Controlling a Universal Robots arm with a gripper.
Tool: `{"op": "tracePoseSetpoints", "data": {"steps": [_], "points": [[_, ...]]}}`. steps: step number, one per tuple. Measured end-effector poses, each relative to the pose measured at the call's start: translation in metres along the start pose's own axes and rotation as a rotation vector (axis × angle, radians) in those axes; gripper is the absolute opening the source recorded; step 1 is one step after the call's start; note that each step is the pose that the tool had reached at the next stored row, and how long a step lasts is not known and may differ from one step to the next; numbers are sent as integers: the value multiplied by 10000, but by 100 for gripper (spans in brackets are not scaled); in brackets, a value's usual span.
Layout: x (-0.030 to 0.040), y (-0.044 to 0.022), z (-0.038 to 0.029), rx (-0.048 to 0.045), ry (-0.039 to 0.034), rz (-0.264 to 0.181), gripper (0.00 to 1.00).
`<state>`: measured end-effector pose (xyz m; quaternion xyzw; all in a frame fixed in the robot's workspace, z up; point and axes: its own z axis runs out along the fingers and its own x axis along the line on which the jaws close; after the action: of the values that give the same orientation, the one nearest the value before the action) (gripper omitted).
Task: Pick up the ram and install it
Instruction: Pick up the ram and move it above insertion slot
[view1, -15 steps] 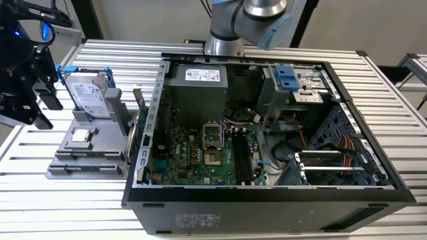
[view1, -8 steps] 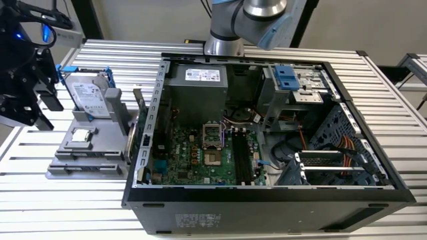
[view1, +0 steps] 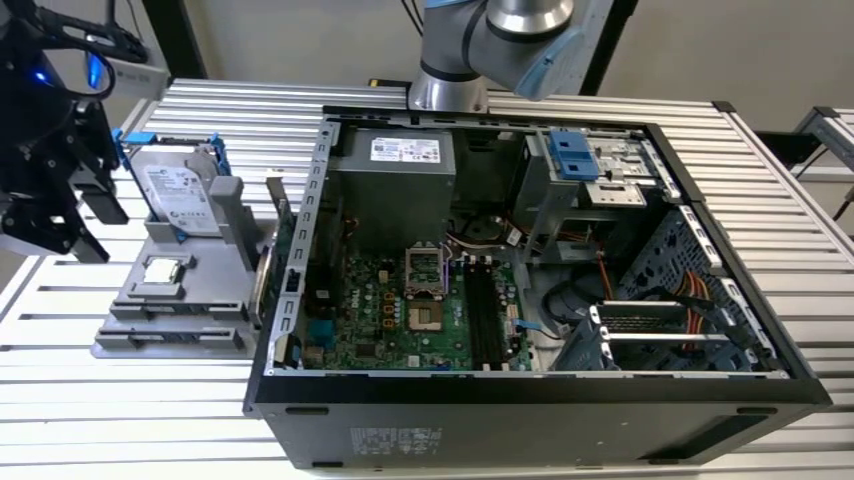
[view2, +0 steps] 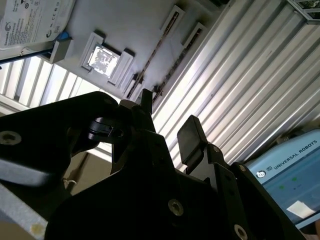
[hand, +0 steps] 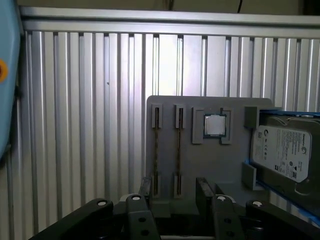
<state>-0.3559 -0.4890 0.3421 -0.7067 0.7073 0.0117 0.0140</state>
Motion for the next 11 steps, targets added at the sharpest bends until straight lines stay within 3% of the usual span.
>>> {"op": "tracePoseSetpoints", "data": {"steps": [11], "points": [[2,0,41,0,1,0,100]]}}
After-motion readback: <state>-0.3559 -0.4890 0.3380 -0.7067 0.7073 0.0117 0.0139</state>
